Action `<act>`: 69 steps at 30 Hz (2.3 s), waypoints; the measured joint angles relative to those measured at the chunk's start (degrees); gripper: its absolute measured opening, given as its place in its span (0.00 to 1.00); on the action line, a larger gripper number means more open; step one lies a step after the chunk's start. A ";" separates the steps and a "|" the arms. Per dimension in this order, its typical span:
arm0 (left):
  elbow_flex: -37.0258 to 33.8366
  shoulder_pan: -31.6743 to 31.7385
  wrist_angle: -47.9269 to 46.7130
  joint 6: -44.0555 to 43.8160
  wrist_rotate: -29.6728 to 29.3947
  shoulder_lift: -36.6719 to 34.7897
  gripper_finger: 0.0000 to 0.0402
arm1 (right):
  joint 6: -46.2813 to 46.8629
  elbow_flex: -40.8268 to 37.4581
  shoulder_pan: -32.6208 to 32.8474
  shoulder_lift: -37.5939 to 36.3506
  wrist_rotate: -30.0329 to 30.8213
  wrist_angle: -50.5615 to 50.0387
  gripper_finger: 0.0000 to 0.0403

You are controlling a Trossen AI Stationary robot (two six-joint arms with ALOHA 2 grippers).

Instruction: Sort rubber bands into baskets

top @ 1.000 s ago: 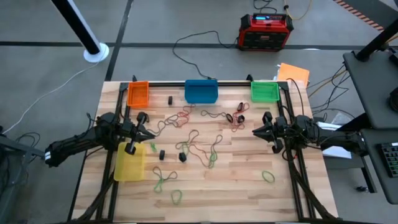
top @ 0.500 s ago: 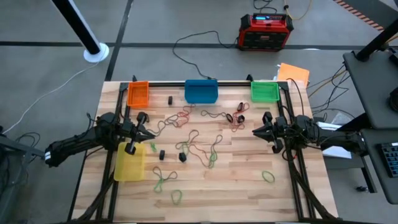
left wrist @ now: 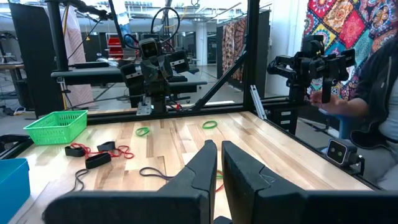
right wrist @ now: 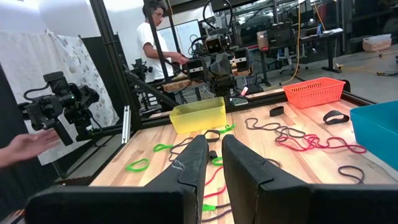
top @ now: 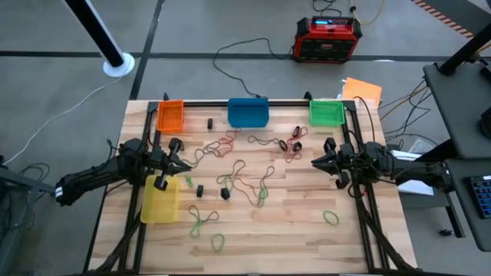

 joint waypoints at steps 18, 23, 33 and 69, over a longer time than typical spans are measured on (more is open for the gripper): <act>0.04 -0.26 25.44 -36.66 -6.41 0.02 0.02 | 5.01 2.95 -0.02 1.66 3.53 2.05 0.11; 0.02 -0.26 29.51 -36.80 -7.50 0.02 0.02 | 5.64 6.51 -0.02 7.15 3.56 1.72 0.11; 0.02 -0.29 29.69 -35.03 -12.71 0.50 0.02 | 11.28 15.55 -0.01 23.96 5.60 -2.44 0.11; 10.98 -0.42 8.54 -6.95 -22.09 34.18 0.02 | -7.58 56.09 -0.02 70.80 18.12 -32.48 0.11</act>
